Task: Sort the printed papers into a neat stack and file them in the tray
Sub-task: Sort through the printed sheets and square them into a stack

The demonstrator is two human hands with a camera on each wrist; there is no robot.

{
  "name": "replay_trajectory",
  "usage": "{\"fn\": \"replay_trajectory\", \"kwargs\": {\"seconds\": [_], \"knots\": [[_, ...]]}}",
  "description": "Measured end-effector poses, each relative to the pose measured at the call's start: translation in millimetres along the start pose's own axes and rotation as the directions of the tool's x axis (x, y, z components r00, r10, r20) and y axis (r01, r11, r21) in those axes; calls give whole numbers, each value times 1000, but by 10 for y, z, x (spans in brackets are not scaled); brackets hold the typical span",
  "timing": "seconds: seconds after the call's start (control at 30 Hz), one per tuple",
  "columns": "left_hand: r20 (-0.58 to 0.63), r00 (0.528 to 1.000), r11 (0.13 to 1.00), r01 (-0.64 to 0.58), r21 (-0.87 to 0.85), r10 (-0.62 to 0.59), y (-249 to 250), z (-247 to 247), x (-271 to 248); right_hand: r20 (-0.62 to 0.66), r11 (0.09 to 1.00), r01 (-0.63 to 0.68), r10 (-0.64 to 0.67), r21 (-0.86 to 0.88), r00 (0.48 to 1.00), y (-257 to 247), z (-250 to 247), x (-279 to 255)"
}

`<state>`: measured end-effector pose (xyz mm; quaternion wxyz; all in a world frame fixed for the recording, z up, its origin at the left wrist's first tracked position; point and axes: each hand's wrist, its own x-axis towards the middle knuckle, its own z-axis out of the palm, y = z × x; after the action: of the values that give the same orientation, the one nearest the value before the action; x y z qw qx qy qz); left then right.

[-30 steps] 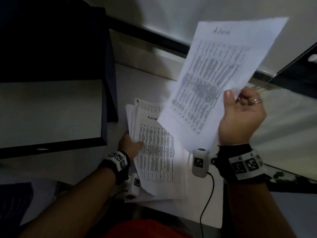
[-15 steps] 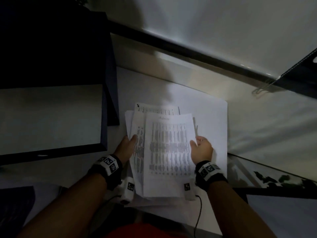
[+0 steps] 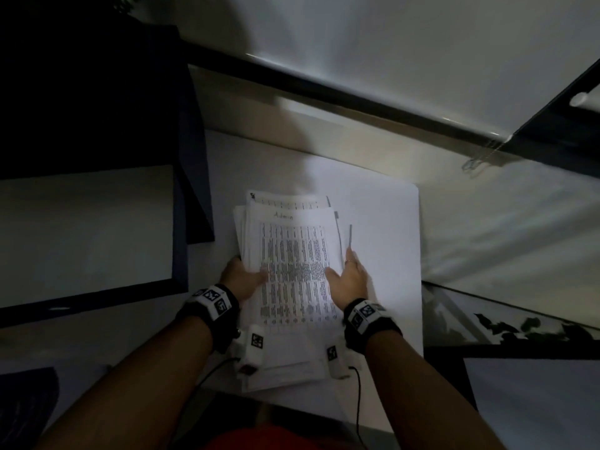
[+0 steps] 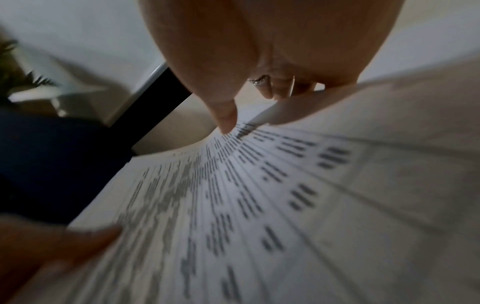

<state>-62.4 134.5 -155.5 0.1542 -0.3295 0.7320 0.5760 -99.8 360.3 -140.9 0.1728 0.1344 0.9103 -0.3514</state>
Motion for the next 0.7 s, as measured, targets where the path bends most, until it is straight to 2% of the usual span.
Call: {"fn": "replay_trajectory", "kwargs": {"seconds": [0.07,0.17,0.23,0.3,0.33,0.4,0.47,0.53,0.57,0.6,0.7], "knots": [[8,996,996,-88,30,88,54,65,-96,27,983,-45,40,178,999,-53,-22,49],[-42,970,965,-241,-102,238,189,35,-339,44,937,-65,53,342,998,-68,-196,53],[-53,946,921,-323,-218,319,320,-74,-489,69,873,-30,-4,488,998,-71,-448,45],[-77,899,866,-437,-245,431,539,-149,-653,81,791,51,-126,610,989,-217,-753,-16],[-104,863,829,-504,-242,494,668,-159,-739,19,782,124,-170,611,985,-329,-889,-65],[-178,779,737,-627,-252,601,952,-124,-891,-194,758,294,-221,582,956,-595,-1110,-210],[-269,689,656,-724,-213,673,1167,-56,-990,-418,675,467,-251,571,873,-814,-1215,-415],[-327,636,610,-769,-191,699,1242,-27,-1002,-512,583,577,-296,571,806,-930,-1200,-618],[-334,638,608,-767,-205,693,1225,-28,-993,-502,563,579,-305,590,809,-927,-1164,-698],[-320,663,621,-747,-237,676,1170,-36,-968,-470,564,559,-311,608,826,-882,-1112,-743],[-191,775,714,-630,-306,602,936,-80,-887,-367,604,492,-329,627,870,-680,-998,-771]]}}
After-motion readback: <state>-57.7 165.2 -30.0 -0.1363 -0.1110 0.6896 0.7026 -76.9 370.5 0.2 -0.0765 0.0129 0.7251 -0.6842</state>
